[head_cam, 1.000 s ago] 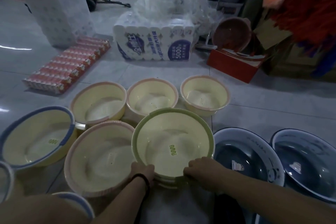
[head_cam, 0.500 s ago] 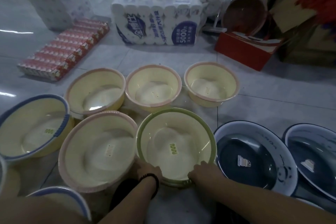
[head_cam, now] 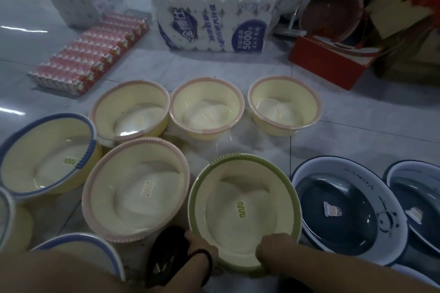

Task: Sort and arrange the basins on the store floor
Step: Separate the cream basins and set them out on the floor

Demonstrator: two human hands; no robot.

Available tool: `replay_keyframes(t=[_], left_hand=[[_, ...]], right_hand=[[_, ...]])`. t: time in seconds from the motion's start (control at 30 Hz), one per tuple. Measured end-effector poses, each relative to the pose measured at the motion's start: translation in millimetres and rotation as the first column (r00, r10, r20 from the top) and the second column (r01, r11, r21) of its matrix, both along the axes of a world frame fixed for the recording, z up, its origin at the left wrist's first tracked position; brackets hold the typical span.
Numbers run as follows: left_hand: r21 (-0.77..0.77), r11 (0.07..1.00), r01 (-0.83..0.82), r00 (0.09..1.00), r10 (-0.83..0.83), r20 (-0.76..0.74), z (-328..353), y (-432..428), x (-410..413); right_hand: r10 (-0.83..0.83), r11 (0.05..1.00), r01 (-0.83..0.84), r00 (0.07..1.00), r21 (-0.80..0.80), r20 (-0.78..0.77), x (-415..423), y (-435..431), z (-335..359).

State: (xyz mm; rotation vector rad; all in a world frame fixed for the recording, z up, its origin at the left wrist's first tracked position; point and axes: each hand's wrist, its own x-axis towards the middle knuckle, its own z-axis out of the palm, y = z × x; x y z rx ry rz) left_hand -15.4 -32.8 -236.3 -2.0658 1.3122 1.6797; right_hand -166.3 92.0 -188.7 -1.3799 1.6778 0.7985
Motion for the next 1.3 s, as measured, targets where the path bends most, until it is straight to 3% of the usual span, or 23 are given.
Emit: replay_keyframes(t=[0.1,0.17,0.3,0.37,0.43,0.5,0.57,0.67,0.73,0.8,0.83,0.87,0.93,1.0,1.03,1.1,1.17,1.23,1.3], left_hand=[[-0.005,0.994,0.105,0.992,-0.105,0.077,-11,9,11],[0.019,0.978,0.208,0.971,-0.208,0.118,-24,15,21],[0.003,0.979,0.203,0.968,-0.201,0.151,-8,10,33],[-0.086,0.956,0.279,0.956,-0.268,0.121,6,-1,34],[-0.188,0.921,0.341,0.938,-0.322,0.124,11,-14,35],[-0.183,0.896,0.404,0.910,-0.374,0.177,10,-24,34],[-0.131,0.877,0.461,0.874,-0.424,0.236,3,-30,35],[0.011,0.820,0.572,0.799,-0.560,0.219,3,-21,46],[0.080,0.656,0.750,0.633,-0.748,0.198,5,-14,48],[0.092,0.504,0.859,0.480,-0.854,0.201,3,-14,41],[0.073,0.355,0.932,0.324,-0.908,0.266,4,-14,37],[0.088,0.296,0.951,0.260,-0.921,0.292,5,-17,36],[0.157,0.328,0.932,0.288,-0.929,0.232,38,-18,24],[0.162,0.326,0.931,0.282,-0.927,0.246,92,-34,-7],[0.092,0.298,0.950,0.266,-0.928,0.260,119,-43,-25],[-0.022,0.228,0.973,0.226,-0.938,0.264,175,-62,-61],[-0.168,0.106,0.980,0.161,-0.919,0.361,223,-77,-92],[-0.305,-0.003,0.952,0.143,-0.879,0.454,259,-84,-114],[-0.375,-0.044,0.926,0.147,-0.873,0.466,268,-85,-133]], right_hand=[[-0.085,0.996,0.083,0.996,0.037,0.038,-7,5,9],[-0.191,0.979,0.190,0.982,-0.073,0.000,-15,6,21],[-0.446,0.870,0.372,0.873,-0.323,-0.196,-40,11,40],[-0.511,0.855,0.461,0.824,-0.235,-0.244,-49,20,40],[-0.544,0.833,0.553,0.807,-0.030,-0.229,-49,28,37],[-0.583,0.778,0.606,0.795,0.166,-0.168,-41,37,30],[-0.716,0.628,0.716,0.685,0.306,-0.134,-36,43,22],[-0.887,0.412,0.851,0.456,0.326,-0.068,-36,48,13],[-0.919,0.389,0.900,0.395,0.200,0.011,-41,46,14],[-0.905,0.423,0.905,0.419,0.052,0.074,-54,39,15],[-0.884,0.461,0.888,0.458,0.006,0.094,-60,34,21],[-0.861,0.498,0.867,0.497,-0.022,0.108,-69,28,28],[-0.781,0.607,0.786,0.618,-0.119,0.095,-90,12,48],[-0.762,0.598,0.767,0.634,-0.233,0.134,-116,-5,75],[-0.800,0.506,0.821,0.561,-0.262,0.212,-132,-12,86],[-0.870,0.199,0.954,0.277,-0.224,0.407,-159,-25,107],[-0.846,-0.089,0.982,0.014,-0.168,0.533,-181,-36,122],[-0.730,-0.343,0.935,-0.209,-0.085,0.650,-194,-48,117],[-0.542,-0.529,0.845,-0.406,0.077,0.735,-204,-66,100]])
